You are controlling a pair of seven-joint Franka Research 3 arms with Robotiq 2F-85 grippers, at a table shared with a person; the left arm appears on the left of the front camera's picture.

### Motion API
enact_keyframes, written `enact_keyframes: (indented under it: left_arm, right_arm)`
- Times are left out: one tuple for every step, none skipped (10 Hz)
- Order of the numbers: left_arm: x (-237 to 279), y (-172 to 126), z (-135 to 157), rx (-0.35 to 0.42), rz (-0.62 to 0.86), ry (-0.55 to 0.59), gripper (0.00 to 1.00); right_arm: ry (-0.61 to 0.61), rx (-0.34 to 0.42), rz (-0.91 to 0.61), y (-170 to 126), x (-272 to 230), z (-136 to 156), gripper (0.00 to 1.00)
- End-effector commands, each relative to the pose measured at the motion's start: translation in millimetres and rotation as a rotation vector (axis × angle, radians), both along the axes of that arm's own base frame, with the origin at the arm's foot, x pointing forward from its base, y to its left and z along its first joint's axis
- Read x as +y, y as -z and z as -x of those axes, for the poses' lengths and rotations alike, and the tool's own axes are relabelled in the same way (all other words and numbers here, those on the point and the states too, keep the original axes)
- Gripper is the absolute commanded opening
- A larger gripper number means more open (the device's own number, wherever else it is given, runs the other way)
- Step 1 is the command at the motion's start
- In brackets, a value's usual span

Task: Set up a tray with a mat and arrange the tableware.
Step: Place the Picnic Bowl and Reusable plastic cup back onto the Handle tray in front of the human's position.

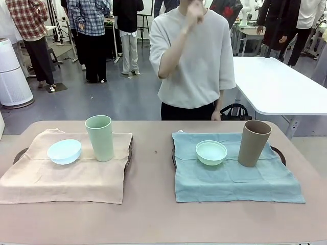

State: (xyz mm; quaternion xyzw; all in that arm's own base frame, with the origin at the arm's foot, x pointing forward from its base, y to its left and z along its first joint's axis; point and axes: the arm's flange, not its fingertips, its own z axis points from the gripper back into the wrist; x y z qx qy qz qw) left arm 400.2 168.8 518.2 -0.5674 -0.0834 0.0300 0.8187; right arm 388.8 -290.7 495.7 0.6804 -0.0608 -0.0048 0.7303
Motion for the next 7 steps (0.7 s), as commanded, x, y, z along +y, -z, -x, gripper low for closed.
enact_keyframes:
  left_arm:
    - [0.5, -1.1, 1.2, -0.006, 0.001, 0.001, 1.00]
    - [0.5, -1.1, 1.2, -0.006, 0.001, 0.001, 1.00]
    - [0.5, -1.1, 1.2, -0.006, 0.001, 0.001, 1.00]
    - [0.5, -1.1, 1.2, -0.006, 0.001, 0.001, 1.00]
    - [0.5, -1.1, 1.2, -0.006, 0.001, 0.001, 1.00]
    - [0.5, -1.1, 1.2, -0.006, 0.001, 0.001, 1.00]
    - [0.5, -1.1, 1.2, -0.006, 0.001, 0.001, 1.00]
  right_arm:
    - [0.004, -0.001, -0.003, 1.7, 0.2, 2.3, 1.00]
    - [0.004, -0.001, -0.003, 1.7, 0.2, 2.3, 1.00]
    - [0.004, -0.001, -0.003, 1.7, 0.2, 2.3, 1.00]
    - [0.004, -0.001, -0.003, 1.7, 0.2, 2.3, 1.00]
    - [0.004, -0.001, -0.003, 1.7, 0.2, 2.3, 1.00]
    - [0.004, -0.001, -0.003, 1.7, 0.2, 2.3, 1.00]
    - [0.004, -0.001, -0.003, 1.7, 0.2, 2.3, 1.00]
